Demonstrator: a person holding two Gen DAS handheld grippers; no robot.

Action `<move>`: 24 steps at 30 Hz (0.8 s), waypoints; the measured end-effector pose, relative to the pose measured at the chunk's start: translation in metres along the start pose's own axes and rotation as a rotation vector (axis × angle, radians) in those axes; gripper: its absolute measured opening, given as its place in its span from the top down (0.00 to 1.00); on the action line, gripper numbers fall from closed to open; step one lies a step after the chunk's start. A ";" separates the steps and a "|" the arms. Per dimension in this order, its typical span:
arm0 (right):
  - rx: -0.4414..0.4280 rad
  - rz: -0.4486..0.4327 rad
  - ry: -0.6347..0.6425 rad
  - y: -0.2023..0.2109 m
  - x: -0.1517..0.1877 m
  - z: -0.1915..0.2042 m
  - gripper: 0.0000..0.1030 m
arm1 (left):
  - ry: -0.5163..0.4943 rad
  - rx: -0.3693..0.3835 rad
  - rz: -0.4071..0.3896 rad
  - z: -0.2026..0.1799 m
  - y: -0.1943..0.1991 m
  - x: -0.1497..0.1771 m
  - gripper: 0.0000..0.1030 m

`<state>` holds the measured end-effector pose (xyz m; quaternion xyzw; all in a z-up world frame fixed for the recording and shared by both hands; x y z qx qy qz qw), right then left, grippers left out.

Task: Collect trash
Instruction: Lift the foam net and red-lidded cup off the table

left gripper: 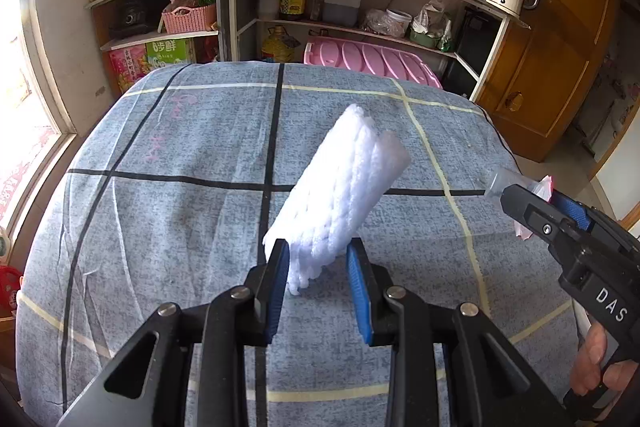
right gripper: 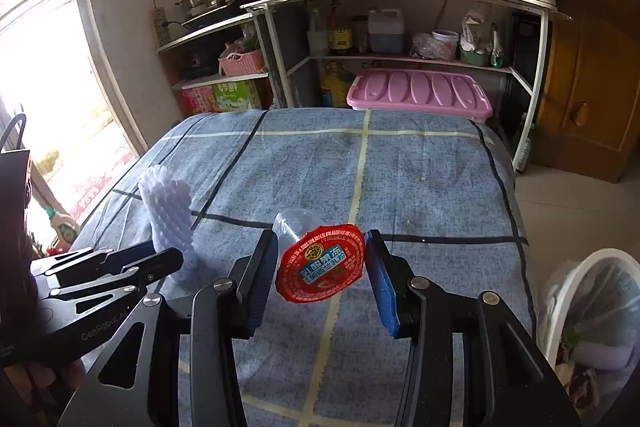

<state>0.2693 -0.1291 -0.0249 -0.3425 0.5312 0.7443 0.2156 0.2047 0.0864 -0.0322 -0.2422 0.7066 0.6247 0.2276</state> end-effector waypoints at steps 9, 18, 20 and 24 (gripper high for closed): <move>-0.012 -0.006 -0.031 0.013 0.008 -0.014 0.56 | -0.082 0.034 0.012 -0.032 -0.005 -0.003 0.72; -0.010 -0.001 -0.068 0.015 0.013 -0.037 0.56 | -0.297 -0.037 0.040 -0.047 -0.029 -0.005 0.40; -0.005 -0.004 -0.068 0.014 0.013 -0.038 0.56 | -0.314 -0.064 0.034 -0.046 -0.034 -0.008 0.40; -0.010 0.002 -0.078 0.011 0.013 -0.039 0.56 | -0.307 -0.040 0.045 -0.044 -0.042 -0.012 0.40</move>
Point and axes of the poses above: each gripper's, at about its wrist camera, not at the fingertips, and y roughly against the way its jaws point, z to its left, x to its underside, the point moved 3 cm from there along -y, roughly the way its jaws point
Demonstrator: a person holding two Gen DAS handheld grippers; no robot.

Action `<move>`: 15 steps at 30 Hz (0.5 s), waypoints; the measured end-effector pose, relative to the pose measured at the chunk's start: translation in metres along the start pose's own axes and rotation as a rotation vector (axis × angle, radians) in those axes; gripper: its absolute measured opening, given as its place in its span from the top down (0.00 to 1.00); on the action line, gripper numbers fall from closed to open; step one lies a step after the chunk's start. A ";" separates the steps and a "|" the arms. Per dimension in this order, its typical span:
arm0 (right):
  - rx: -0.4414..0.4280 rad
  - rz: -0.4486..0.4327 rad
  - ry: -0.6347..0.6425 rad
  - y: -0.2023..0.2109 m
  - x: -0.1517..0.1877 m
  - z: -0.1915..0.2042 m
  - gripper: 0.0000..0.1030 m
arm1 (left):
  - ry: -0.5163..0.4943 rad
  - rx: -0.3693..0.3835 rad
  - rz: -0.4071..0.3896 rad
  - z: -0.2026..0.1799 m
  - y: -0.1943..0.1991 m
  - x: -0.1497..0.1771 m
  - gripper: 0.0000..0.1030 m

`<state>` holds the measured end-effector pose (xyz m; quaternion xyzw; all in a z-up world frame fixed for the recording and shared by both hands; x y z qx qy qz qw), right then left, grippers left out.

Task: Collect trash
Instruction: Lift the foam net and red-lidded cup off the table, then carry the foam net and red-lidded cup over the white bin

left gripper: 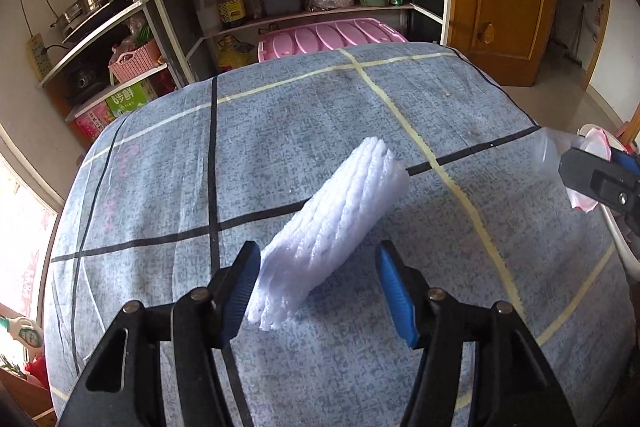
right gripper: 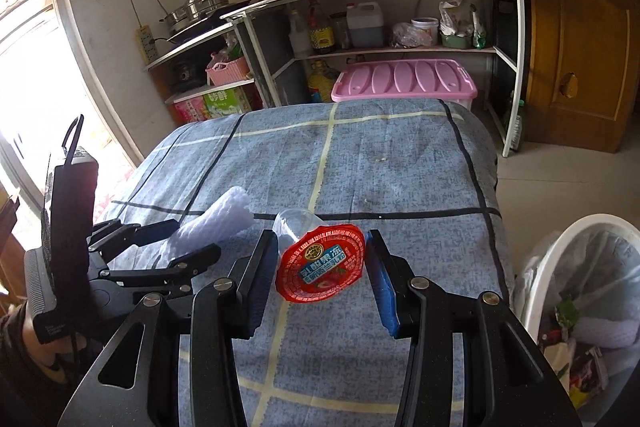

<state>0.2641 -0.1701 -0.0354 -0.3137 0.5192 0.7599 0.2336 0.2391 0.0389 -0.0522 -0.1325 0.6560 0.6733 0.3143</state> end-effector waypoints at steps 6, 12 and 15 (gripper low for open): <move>0.011 0.007 0.000 -0.005 0.001 -0.001 0.56 | 0.019 -0.030 0.006 0.006 -0.007 -0.003 0.63; 0.017 0.004 -0.003 0.001 0.004 -0.004 0.56 | 0.042 -0.038 0.006 0.008 -0.005 -0.005 0.81; 0.028 -0.005 -0.006 0.008 0.004 -0.007 0.56 | 0.063 -0.020 -0.013 0.004 0.007 -0.006 0.81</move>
Point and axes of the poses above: each gripper's, at about its wrist camera, not at the fingertips, and y roughly against the way its jaws point, z to its left, x to its underside, the point moved 3 cm from there along -y, roughly the way its jaws point
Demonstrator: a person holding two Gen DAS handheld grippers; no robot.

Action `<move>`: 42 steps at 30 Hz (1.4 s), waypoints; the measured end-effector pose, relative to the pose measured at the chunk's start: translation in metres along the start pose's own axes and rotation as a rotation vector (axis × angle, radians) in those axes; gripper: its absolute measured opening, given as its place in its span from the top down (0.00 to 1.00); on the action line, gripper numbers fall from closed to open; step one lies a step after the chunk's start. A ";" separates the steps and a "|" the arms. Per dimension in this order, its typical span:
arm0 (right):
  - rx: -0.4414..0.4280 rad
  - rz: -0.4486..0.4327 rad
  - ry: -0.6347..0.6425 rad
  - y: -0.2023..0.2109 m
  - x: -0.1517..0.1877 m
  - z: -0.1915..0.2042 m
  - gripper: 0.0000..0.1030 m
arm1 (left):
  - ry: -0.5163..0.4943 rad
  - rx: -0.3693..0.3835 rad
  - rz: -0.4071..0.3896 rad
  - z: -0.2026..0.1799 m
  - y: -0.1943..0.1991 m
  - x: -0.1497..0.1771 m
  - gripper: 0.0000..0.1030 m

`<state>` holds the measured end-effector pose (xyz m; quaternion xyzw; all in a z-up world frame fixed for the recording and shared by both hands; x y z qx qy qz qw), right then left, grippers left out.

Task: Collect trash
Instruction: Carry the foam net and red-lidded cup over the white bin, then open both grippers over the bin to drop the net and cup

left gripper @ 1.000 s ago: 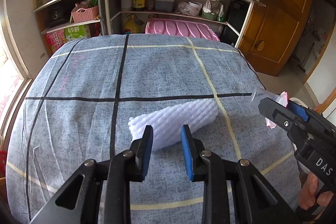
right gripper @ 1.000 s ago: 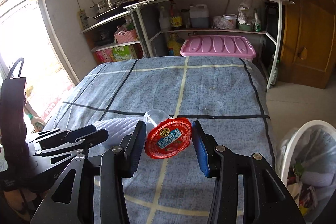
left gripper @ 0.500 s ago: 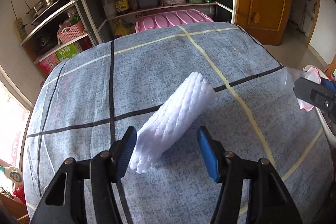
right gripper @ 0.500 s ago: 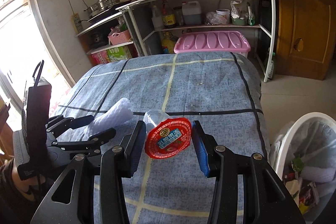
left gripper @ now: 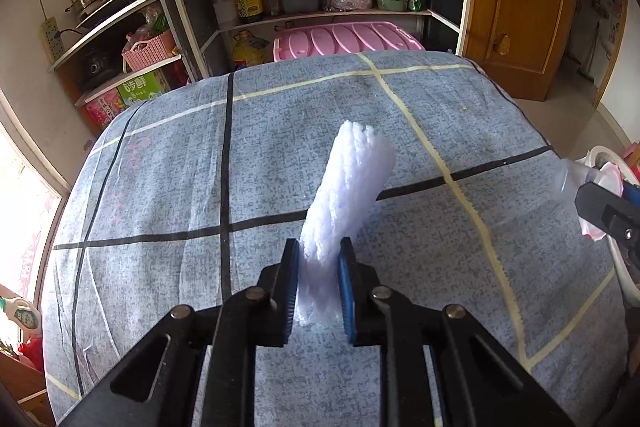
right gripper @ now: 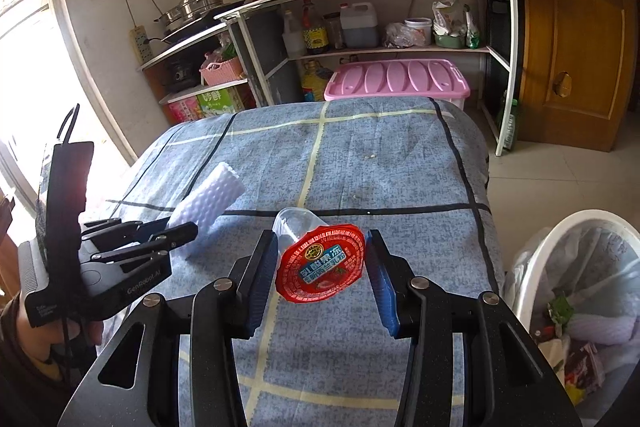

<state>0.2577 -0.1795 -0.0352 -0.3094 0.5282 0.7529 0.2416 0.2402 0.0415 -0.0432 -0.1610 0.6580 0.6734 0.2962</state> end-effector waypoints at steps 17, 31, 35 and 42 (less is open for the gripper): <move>0.162 -0.112 -0.053 0.093 0.020 -0.064 0.56 | 0.030 0.247 -0.090 -0.115 0.075 0.010 0.81; 0.345 -0.122 -0.158 0.160 0.057 -0.162 0.56 | -0.057 0.405 -0.060 -0.234 0.085 0.012 0.81; 0.374 -0.093 -0.186 0.162 0.066 -0.185 0.55 | -0.087 0.422 -0.037 -0.265 0.079 0.014 0.81; 0.390 -0.045 -0.210 0.153 0.079 -0.215 0.55 | -0.109 0.414 0.004 -0.293 0.065 0.015 0.81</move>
Point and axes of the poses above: each gripper's, at about its wrist camera, not at the fingertips, and y roughly against the way its jaws point, z to its left, x to its underside, the point moved 3 cm from there along -y, roughly the way its jaws point
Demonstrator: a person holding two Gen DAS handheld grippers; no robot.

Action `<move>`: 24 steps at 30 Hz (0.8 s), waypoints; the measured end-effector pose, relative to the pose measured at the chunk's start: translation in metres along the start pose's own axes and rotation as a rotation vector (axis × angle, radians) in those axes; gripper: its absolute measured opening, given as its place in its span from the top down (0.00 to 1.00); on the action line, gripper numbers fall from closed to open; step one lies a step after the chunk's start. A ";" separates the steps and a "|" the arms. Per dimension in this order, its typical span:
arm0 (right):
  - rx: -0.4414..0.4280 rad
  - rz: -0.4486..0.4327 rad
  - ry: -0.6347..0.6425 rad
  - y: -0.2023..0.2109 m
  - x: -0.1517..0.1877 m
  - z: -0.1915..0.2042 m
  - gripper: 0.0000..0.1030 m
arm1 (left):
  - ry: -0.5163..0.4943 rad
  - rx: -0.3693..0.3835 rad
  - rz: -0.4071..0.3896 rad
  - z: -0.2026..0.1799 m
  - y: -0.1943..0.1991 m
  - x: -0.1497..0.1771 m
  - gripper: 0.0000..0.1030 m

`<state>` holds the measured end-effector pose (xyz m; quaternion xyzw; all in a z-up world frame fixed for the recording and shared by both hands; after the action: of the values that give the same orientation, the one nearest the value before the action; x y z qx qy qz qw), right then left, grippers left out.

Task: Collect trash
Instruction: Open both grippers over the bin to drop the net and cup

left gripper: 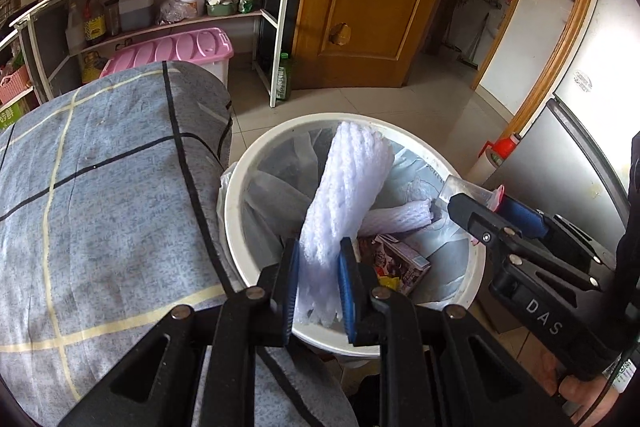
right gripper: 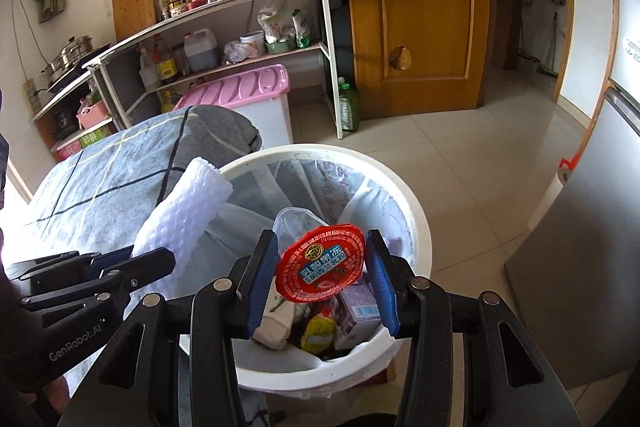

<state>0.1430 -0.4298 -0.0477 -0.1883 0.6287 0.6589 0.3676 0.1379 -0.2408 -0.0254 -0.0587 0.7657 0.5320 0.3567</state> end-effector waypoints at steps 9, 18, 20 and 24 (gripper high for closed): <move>0.004 0.041 0.001 -0.023 0.000 -0.012 0.55 | 0.008 -0.032 0.025 -0.004 -0.019 -0.001 0.79; 0.027 0.055 0.011 -0.029 0.005 -0.012 0.50 | -0.001 -0.101 0.012 -0.001 -0.018 -0.001 0.58; 0.036 0.050 -0.001 -0.025 0.006 -0.014 0.50 | -0.008 -0.114 0.005 -0.001 -0.014 -0.001 0.58; 0.049 0.012 0.003 -0.009 0.007 -0.009 0.50 | -0.012 -0.134 -0.023 0.000 -0.002 0.004 0.58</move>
<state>0.1427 -0.4371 -0.0600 -0.1764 0.6463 0.6452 0.3673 0.1361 -0.2401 -0.0291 -0.0880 0.7256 0.5781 0.3627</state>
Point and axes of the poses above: each gripper's, at about its wrist camera, not at the fingertips, and y roughly against the way its jaws point, z to its left, x to its underside, the point moved 3 cm from there along -y, roughly the way its jaws point
